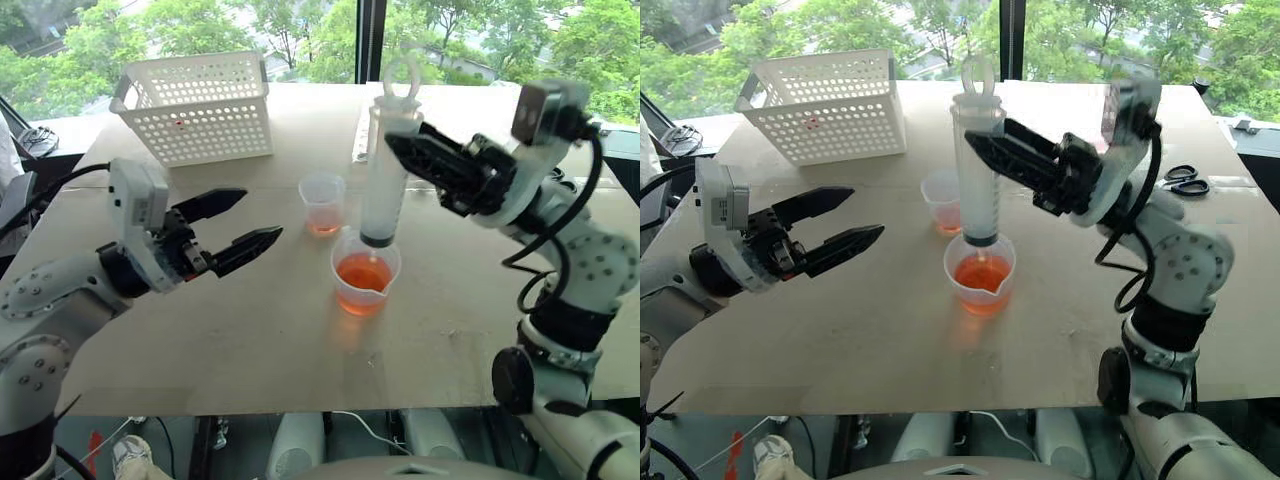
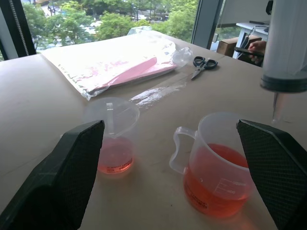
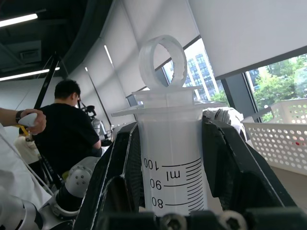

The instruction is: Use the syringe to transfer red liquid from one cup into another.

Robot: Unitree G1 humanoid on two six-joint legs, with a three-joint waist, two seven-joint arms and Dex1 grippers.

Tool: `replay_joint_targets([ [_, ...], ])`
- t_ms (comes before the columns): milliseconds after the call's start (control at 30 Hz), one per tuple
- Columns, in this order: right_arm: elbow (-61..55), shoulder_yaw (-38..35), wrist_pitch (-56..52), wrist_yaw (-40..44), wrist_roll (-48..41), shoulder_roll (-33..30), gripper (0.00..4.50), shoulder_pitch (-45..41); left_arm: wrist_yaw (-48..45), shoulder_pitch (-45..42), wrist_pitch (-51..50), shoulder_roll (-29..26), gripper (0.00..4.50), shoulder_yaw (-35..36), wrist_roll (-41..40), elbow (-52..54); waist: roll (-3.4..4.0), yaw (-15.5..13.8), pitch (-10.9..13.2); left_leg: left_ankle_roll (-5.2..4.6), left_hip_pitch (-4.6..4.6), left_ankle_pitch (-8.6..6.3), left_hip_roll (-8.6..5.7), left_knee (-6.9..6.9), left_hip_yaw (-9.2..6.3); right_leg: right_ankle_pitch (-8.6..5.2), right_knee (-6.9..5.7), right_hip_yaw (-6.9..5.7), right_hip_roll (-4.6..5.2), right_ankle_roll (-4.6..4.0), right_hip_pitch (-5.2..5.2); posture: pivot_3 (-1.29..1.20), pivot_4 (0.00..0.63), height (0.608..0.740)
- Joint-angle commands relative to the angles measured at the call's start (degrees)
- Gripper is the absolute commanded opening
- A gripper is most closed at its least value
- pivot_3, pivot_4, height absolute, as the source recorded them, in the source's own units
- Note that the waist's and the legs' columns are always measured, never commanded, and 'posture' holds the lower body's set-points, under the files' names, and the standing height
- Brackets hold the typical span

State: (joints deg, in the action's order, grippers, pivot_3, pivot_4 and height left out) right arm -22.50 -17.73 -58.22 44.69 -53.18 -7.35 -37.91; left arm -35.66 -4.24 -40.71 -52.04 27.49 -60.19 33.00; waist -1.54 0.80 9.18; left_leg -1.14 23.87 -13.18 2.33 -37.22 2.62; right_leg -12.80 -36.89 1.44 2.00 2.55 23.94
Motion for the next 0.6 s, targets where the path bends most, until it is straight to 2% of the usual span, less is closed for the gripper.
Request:
replay_joint_targets([
  [33,-0.3,6.1,14.4,3.7,7.2,0.5,1.42,5.1,0.5,-2.9,0.3,-1.2,4.5,1.2,-0.4,0.7,-0.04,0.1,0.0,0.0,-0.03,0.0,0.0,0.0,-0.02,0.0,0.0,-0.01,-0.01,0.0,-0.02,0.0,0.15,0.74],
  [167,5.2,11.1,28.2,6.8,13.9,2.6,1.42,10.7,1.3,-7.1,-1.0,-2.0,4.5,0.0,-1.5,0.2,-0.04,0.0,0.0,0.01,-0.11,0.01,0.03,0.0,-0.07,-0.01,-0.08,-0.04,-0.06,-0.01,-0.03,0.0,0.15,0.74],
  [300,9.4,17.7,37.2,10.7,19.0,2.9,1.42,14.8,2.2,-16.7,-3.3,-3.0,4.5,-5.2,-2.1,-1.7,-0.04,0.0,0.0,0.02,-0.1,0.01,0.02,-0.02,-0.08,-0.01,-0.09,-0.04,-0.08,-0.01,-0.04,0.0,0.15,0.74],
  [500,13.1,21.9,43.7,13.4,21.9,1.7,1.42,16.5,-0.1,-28.2,-5.4,-3.5,4.5,-15.4,3.2,-5.3,-0.05,-0.1,0.0,0.03,-0.09,0.02,0.01,-0.02,-0.07,-0.01,-0.06,-0.01,-0.08,0.0,-0.04,0.0,0.15,0.74],
  [600,13.3,22.8,45.5,13.8,22.3,1.1,1.42,16.7,-2.3,-30.8,-4.9,-3.1,4.5,-19.1,6.7,-6.7,-0.04,0.0,0.0,0.03,-0.1,0.02,0.01,-0.02,-0.08,-0.01,-0.07,-0.01,-0.11,0.0,-0.04,0.0,0.15,0.74],
])
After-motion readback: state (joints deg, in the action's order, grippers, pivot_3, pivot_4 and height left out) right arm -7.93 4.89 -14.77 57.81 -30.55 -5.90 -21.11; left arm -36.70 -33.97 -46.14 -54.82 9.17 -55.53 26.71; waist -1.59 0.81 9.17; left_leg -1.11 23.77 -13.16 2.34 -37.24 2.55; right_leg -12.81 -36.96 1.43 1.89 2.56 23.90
